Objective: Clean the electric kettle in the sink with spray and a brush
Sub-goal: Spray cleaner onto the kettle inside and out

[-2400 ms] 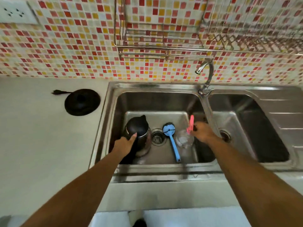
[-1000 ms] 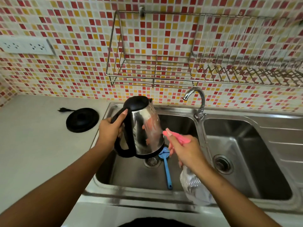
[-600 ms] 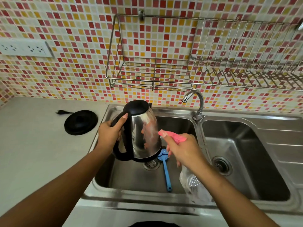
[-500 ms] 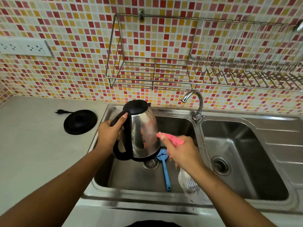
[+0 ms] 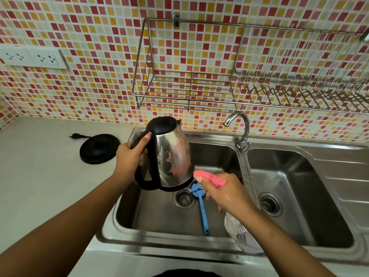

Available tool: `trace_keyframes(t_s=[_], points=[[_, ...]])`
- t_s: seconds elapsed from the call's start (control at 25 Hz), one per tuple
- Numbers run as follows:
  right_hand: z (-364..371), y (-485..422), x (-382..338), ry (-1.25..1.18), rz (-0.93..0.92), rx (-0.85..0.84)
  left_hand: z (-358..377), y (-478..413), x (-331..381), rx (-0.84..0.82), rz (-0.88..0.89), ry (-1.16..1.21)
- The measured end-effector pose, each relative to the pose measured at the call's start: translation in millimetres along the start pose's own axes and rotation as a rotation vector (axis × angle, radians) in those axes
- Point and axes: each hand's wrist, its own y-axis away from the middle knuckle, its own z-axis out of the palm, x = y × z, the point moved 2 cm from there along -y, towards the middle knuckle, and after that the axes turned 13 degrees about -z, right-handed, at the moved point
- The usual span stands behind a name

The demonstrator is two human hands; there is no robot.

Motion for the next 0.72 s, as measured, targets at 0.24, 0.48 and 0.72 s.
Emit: trace_keyframes(t_s=[0.24, 0.48, 0.72], points=[[-7.4, -0.1, 1.4, -0.09, 0.11, 0.082, -8.3, -5.7, 2.4, -0.051, -0.001, 0.042], [-19.3, -11.3, 2.7, -0.129, 0.087, 0.023, -16.7, -7.9, 1.9, -0.095, 0.016, 0.037], [-39.3, -32.7, -17.3, -0.256, -0.002, 0.039, -15.1, -4.8, 3.6, -0.127, 0.033, 0.037]])
